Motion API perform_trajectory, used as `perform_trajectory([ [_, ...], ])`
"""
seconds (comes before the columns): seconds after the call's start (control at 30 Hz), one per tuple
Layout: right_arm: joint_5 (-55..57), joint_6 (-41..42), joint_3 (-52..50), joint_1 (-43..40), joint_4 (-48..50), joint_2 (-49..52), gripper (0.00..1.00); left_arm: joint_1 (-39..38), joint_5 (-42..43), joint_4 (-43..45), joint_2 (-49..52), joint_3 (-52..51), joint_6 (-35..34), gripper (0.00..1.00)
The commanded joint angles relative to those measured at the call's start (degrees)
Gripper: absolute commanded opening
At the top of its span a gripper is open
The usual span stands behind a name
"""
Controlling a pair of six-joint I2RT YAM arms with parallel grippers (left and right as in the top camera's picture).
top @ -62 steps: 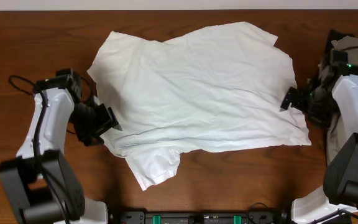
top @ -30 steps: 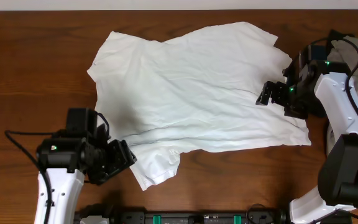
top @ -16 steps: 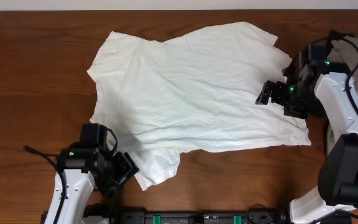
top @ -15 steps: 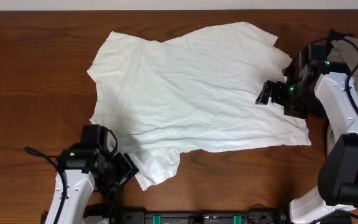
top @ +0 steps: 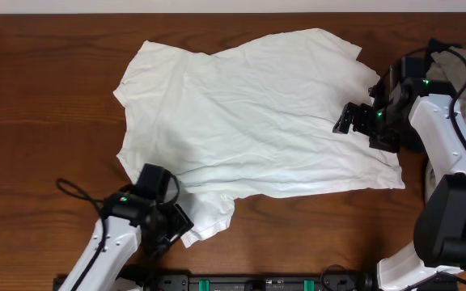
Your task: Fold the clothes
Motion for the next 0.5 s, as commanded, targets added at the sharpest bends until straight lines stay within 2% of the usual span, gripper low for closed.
perform_trajectory([
  [0.0, -0.1, 0.7, 0.7, 0.4, -0.2, -0.1, 0.99, -2.1, -3.2, 0.8, 2.1, -0.3, -4.4, 0.68],
  [0.27, 0.3, 0.5, 0.7, 0.4, -0.4, -0.1, 0.99, -2.8, -3.1, 6.4, 8.2, -0.3, -4.5, 0.67],
  [0.47, 0.7, 0.5, 0.7, 0.3, -0.5, -0.1, 0.99, -2.8, -3.1, 6.6, 11.3, -0.3, -4.5, 0.67],
])
